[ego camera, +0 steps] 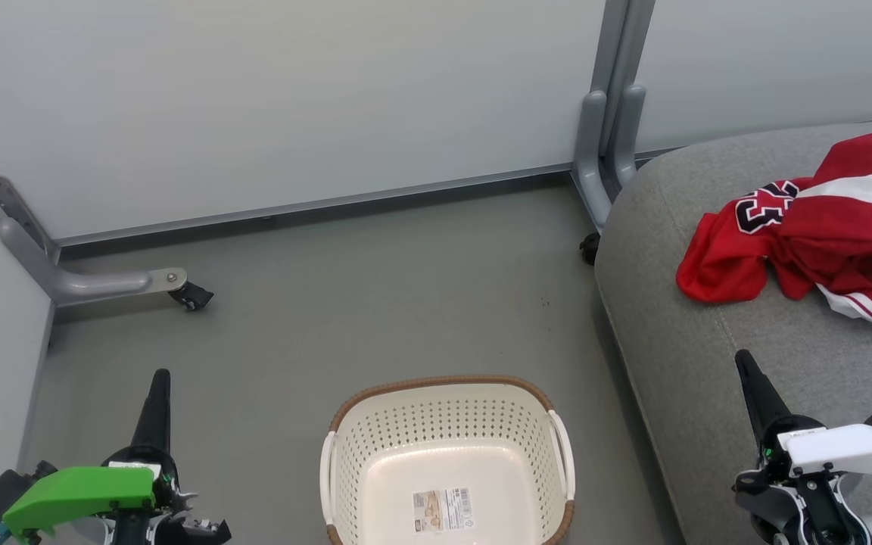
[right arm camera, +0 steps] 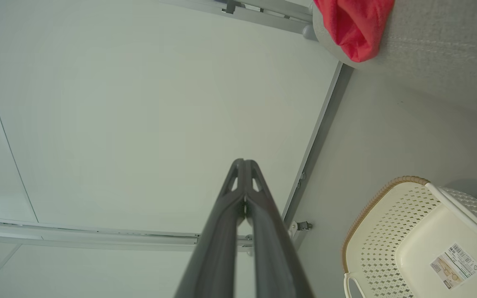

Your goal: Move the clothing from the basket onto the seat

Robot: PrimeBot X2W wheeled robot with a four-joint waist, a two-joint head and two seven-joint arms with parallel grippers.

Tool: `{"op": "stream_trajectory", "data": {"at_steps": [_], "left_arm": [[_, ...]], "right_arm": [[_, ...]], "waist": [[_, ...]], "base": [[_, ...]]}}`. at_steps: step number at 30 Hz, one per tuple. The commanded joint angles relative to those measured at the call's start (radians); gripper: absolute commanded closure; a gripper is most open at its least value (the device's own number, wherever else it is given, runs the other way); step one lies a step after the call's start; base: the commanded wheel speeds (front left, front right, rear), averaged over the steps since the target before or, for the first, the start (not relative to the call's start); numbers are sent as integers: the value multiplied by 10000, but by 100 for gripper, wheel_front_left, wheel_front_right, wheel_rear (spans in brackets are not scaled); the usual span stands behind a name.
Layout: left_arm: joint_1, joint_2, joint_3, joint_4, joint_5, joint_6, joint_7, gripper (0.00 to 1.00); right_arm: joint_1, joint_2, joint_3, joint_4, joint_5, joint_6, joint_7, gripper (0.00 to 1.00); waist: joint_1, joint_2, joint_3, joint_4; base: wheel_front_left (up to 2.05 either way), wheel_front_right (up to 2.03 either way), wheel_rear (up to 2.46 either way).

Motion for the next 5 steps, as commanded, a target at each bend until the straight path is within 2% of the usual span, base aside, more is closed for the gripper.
{"op": "stream_trajectory", "data": {"at_steps": [1, 5], "left_arm": [[-272, 56, 70, -9, -211, -80, 50, 100], [-337, 50, 107, 27, -505, -86, 124, 100]], "right_arm": [[-182, -37, -53, 4, 210, -2, 75, 100], [-229, -32, -95, 37, 497, -2, 157, 100]], "waist": [[0, 0, 17, 1], [0, 0, 63, 4]], "base": [[0, 0, 0], [0, 0, 0]]}}
